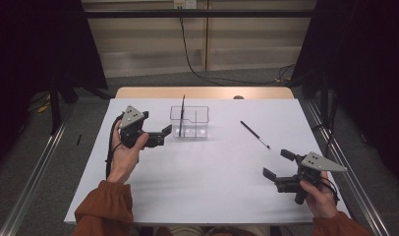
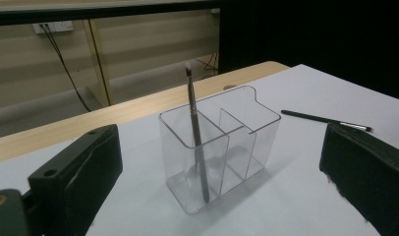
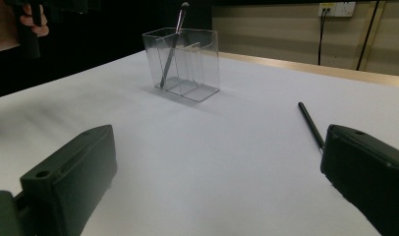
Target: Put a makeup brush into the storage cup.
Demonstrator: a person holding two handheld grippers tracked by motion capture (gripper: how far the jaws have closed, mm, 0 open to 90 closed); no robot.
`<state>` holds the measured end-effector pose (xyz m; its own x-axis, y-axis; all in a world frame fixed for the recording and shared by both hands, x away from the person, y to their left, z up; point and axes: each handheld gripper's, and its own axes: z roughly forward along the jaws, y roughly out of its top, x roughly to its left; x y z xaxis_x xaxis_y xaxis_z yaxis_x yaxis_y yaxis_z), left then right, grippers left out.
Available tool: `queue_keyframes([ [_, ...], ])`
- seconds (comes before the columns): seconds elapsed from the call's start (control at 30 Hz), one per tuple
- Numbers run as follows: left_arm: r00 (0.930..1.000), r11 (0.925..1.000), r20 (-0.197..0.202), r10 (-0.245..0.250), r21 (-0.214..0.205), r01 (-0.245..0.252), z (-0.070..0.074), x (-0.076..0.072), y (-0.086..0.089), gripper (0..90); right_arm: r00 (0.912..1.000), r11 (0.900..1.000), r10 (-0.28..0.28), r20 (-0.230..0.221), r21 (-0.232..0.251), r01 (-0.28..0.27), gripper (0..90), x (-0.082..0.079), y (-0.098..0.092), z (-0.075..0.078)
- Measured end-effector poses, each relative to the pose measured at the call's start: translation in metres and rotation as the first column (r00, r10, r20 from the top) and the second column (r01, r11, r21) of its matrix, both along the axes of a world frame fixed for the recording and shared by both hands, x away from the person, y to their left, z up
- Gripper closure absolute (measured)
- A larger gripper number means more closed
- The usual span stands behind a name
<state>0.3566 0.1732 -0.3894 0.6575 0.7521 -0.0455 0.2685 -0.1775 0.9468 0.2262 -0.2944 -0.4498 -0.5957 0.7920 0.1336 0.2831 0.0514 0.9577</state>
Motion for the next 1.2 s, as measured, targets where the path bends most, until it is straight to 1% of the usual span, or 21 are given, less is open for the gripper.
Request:
queue_keyframes([
  [0.1,1.0000,0.9999,0.004,-0.006,-0.009,0.006,-0.002,-0.010,0.002,2.9,1.0000,1.0000,0.003,0.000,-0.001,-0.003,0.0,0.000,0.000,0.000],
  [0.2,0.9999,1.0000,0.010,-0.007,-0.005,0.007,-0.005,-0.017,0.004,3.2,1.0000,1.0000,-0.001,-0.002,-0.002,0.001,0.0,0.000,0.000,0.000],
  [0.23,0.9999,1.0000,0.009,-0.008,-0.002,0.008,-0.006,-0.018,0.004,3.3,1.0000,1.0000,0.000,-0.001,-0.001,0.000,0.0,0.000,0.000,0.000],
  [0.27,0.9999,0.9999,0.014,-0.008,0.010,0.008,-0.008,-0.020,0.006,3.3,1.0000,1.0000,0.003,0.000,-0.002,-0.003,0.0,0.000,0.000,0.000],
  [0.4,0.9997,0.9999,0.023,-0.010,0.006,0.009,-0.012,-0.026,0.010,3.2,1.0000,1.0000,0.000,0.000,-0.002,0.000,0.0,0.000,0.000,0.000],
  [0.43,0.9997,0.9999,0.023,-0.009,-0.005,0.009,-0.013,-0.028,0.011,3.2,1.0000,1.0000,0.000,-0.001,-0.001,0.000,0.0,0.000,0.000,0.000],
  [0.5,0.9998,1.0000,0.021,-0.007,0.006,0.007,-0.014,-0.031,0.014,3.1,1.0000,1.0000,0.003,0.001,-0.003,-0.003,0.0,0.000,0.000,0.000],
  [0.6,0.9998,0.9999,0.021,-0.001,-0.012,0.001,-0.014,-0.033,0.016,3.1,1.0000,1.0000,0.002,-0.001,-0.002,-0.002,0.0,0.000,0.000,0.000],
  [0.67,0.9996,0.9999,0.028,0.003,-0.011,-0.003,-0.013,-0.036,0.017,3.2,1.0000,1.0000,0.002,0.002,-0.003,-0.002,0.0,0.000,0.000,0.000],
  [0.77,0.9997,0.9999,0.025,-0.002,-0.011,0.002,-0.014,-0.041,0.018,3.1,1.0000,1.0000,0.002,0.002,-0.003,-0.002,0.0,0.000,0.000,0.000],
  [0.83,0.9997,1.0000,0.025,-0.008,0.001,0.008,-0.015,-0.044,0.019,3.2,1.0000,1.0000,0.002,0.001,-0.003,-0.002,0.0,0.000,0.000,0.000],
  [0.9,0.9996,1.0000,0.028,-0.004,0.005,0.004,-0.016,-0.047,0.019,3.2,1.0000,1.0000,0.002,0.001,-0.003,-0.002,0.0,0.000,0.000,0.000],
  [0.97,0.9998,1.0000,0.018,-0.003,0.004,0.003,-0.017,-0.049,0.020,3.2,1.0000,1.0000,0.002,0.000,-0.004,-0.002,0.0,0.000,0.000,0.000],
  [1.0,0.9997,1.0000,0.023,-0.002,0.001,0.002,-0.019,-0.051,0.021,3.2,1.0000,1.0000,0.001,0.001,-0.003,-0.001,0.0,0.000,0.000,0.000],
  [1.07,0.9998,0.9999,0.019,-0.007,0.008,0.007,-0.021,-0.054,0.022,3.2,1.0000,1.0000,0.001,0.001,-0.002,-0.001,0.0,0.000,0.000,0.000],
  [1.13,0.9999,1.0000,0.014,-0.004,0.003,0.004,-0.023,-0.059,0.023,3.2,1.0000,1.0000,-0.003,-0.001,-0.002,0.003,0.0,0.000,0.000,0.000],
  [1.2,1.0000,0.9999,0.004,-0.003,-0.015,0.003,-0.024,-0.063,0.025,3.2,1.0000,1.0000,0.001,0.001,-0.004,-0.001,0.0,0.000,0.000,0.000],
])
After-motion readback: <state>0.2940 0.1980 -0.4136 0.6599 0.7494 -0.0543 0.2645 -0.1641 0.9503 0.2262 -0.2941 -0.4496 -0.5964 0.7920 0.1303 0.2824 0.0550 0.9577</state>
